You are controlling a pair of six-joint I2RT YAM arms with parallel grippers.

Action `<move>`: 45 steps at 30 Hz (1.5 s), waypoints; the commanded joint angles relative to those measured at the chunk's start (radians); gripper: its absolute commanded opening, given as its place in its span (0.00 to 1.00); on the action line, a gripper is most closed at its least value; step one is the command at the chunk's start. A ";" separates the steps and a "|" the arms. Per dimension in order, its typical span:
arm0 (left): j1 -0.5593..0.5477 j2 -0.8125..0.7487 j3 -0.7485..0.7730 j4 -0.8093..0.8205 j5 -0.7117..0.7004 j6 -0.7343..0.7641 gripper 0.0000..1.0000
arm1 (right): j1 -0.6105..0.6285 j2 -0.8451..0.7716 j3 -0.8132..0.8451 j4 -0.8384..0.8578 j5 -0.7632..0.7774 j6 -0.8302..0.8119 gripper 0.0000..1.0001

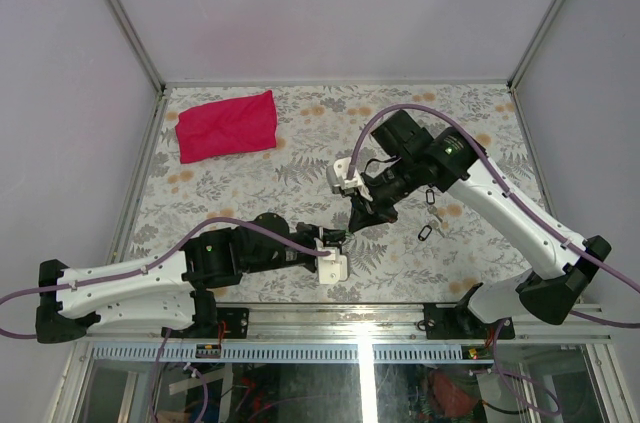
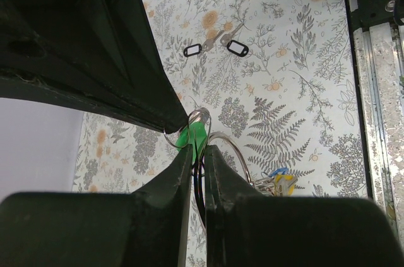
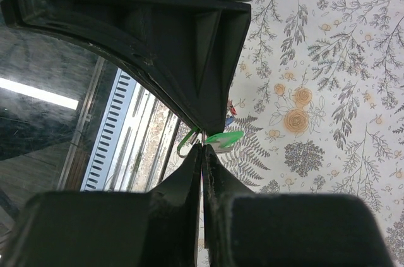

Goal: Put the keys on the keyring

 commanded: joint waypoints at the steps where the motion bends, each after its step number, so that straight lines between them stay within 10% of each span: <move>1: 0.000 -0.020 0.042 0.032 -0.001 0.009 0.00 | 0.021 -0.001 0.032 -0.033 -0.009 -0.009 0.00; 45: 0.000 -0.029 0.064 0.015 -0.004 0.027 0.00 | 0.086 -0.015 0.006 -0.094 -0.038 0.015 0.00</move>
